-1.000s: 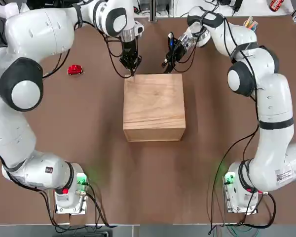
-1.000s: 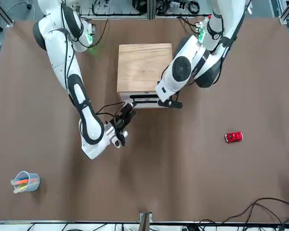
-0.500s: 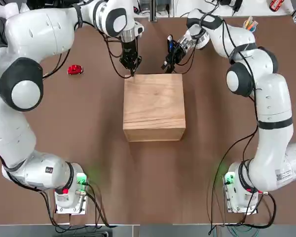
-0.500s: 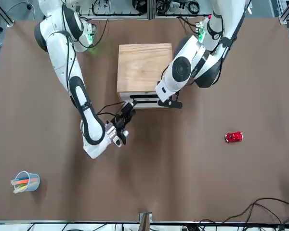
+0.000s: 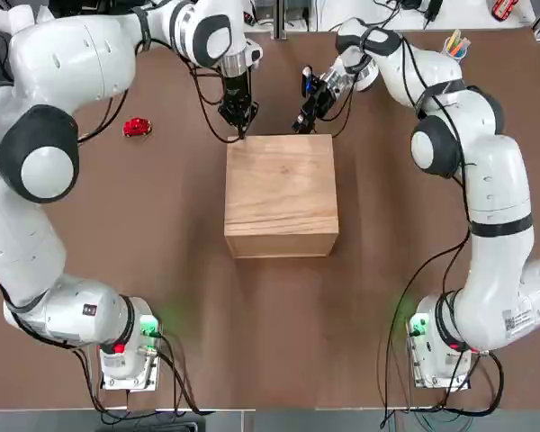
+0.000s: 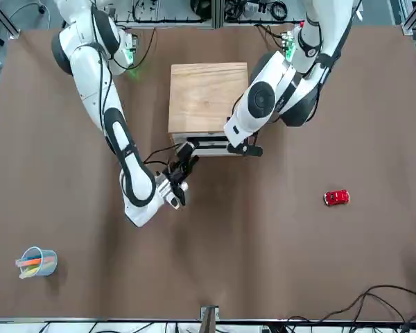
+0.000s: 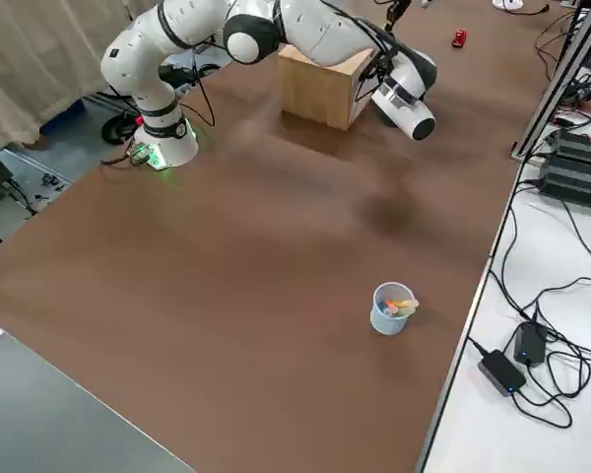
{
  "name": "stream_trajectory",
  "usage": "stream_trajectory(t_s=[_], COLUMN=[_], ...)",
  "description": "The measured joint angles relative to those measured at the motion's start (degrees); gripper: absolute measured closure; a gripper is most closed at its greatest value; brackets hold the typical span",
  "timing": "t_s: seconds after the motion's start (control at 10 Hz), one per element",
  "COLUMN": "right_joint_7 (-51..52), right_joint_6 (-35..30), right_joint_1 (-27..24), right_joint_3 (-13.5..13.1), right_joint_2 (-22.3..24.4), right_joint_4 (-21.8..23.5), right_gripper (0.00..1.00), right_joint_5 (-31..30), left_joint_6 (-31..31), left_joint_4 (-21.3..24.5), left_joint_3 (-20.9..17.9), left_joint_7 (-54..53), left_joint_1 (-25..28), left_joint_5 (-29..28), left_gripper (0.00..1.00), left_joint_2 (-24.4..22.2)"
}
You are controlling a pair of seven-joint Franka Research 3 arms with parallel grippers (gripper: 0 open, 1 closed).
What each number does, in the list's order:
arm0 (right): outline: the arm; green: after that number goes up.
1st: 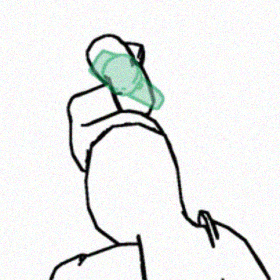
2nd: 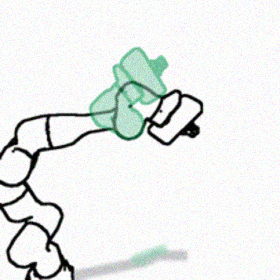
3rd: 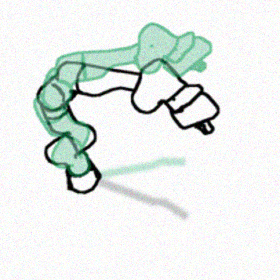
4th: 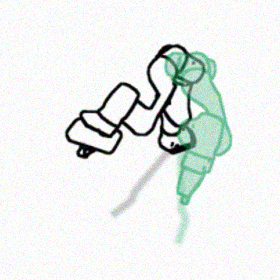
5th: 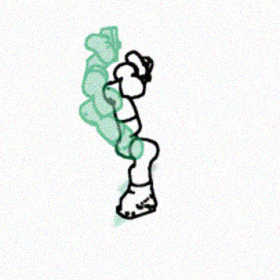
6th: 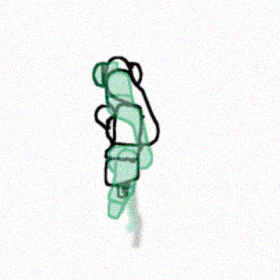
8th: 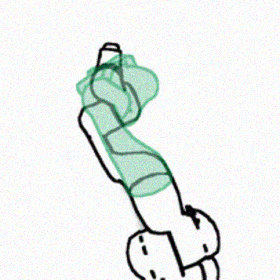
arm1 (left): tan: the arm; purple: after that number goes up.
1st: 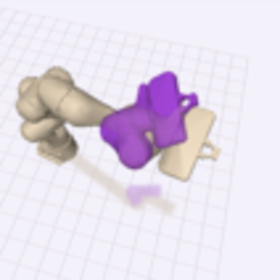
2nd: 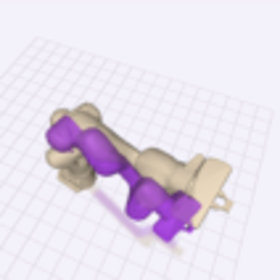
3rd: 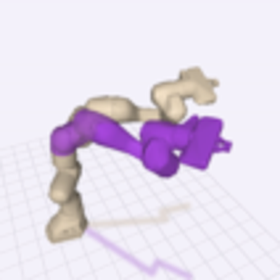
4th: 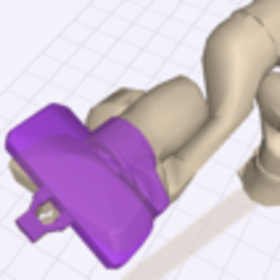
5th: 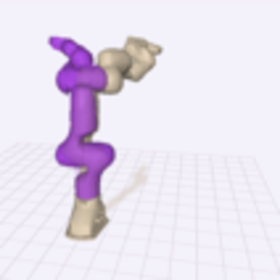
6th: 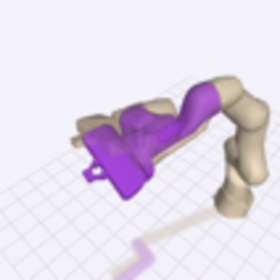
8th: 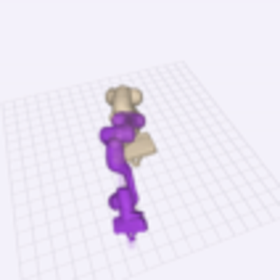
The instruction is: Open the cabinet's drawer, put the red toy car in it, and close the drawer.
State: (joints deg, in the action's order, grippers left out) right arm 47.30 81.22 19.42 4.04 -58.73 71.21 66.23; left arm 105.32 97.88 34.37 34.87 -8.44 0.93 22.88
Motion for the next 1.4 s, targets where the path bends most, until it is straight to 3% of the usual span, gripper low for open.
stream_trajectory(t_s=[1.4], right_joint_7=[2.3], right_joint_6=[-0.2], right_joint_1=[1.1], right_joint_3=[0.0], right_joint_2=[0.0], right_joint_4=[2.2], right_gripper=[0.0], right_joint_5=[0.0], left_joint_6=[-1.2], left_joint_4=[-0.2], left_joint_3=[0.0], left_joint_7=[0.0], left_joint_1=[0.3], left_joint_5=[0.0], left_gripper=[0.99], left_joint_2=[0.0])
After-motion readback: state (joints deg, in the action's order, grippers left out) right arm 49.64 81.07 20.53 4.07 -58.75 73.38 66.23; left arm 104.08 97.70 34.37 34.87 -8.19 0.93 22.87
